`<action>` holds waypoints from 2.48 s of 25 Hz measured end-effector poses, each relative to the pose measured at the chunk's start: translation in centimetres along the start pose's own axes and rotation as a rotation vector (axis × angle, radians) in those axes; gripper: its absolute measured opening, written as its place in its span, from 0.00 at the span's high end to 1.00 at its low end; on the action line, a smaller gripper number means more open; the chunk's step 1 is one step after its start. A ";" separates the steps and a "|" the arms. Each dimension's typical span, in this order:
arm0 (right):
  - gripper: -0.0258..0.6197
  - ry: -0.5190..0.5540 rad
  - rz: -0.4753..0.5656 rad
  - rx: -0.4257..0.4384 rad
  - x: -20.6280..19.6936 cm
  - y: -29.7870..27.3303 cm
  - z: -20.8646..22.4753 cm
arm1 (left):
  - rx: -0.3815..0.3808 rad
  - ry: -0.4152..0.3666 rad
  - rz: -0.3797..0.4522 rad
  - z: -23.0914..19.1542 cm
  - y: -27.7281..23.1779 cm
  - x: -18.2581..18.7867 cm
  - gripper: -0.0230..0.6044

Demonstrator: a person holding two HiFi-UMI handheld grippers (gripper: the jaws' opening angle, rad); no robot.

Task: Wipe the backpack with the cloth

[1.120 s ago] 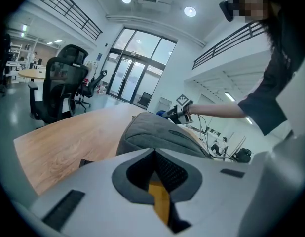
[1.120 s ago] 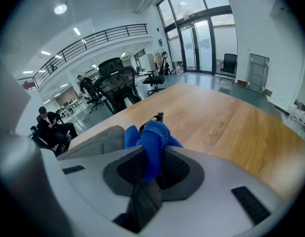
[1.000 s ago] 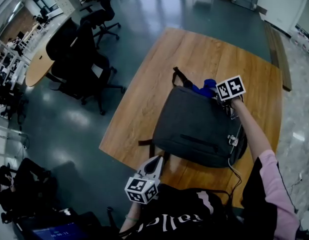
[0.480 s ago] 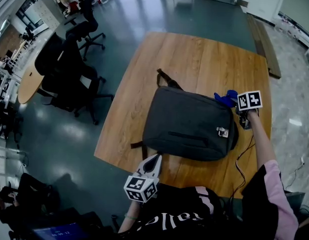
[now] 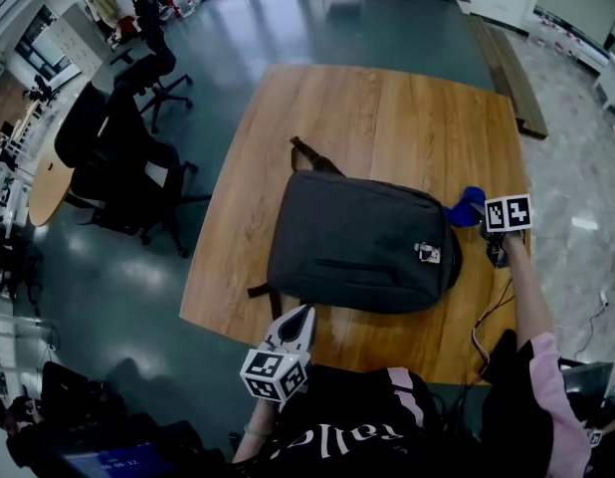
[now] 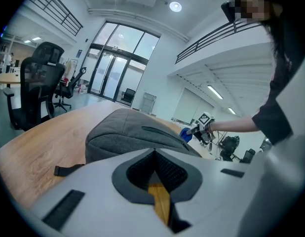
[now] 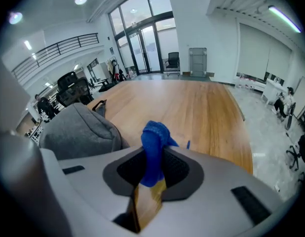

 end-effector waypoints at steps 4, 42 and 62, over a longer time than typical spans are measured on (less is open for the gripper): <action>0.86 0.110 0.122 0.032 3.1 1.6 -2.0 | -0.002 -0.007 -0.003 0.4 -0.1 0.5 0.97; 0.86 -0.079 0.116 0.124 -17.8 13.4 -19.0 | -0.322 -0.108 -0.042 3.1 -0.7 0.4 0.97; 0.86 0.168 0.236 0.119 3.6 4.6 -15.6 | -0.281 -0.122 -0.055 2.7 -1.1 1.6 0.97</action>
Point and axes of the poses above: the fingertips, and each gripper's own axes: y backward along the fingers, z to its right, x out of its top, the point moved 5 cm from there along y, backward along the fingers
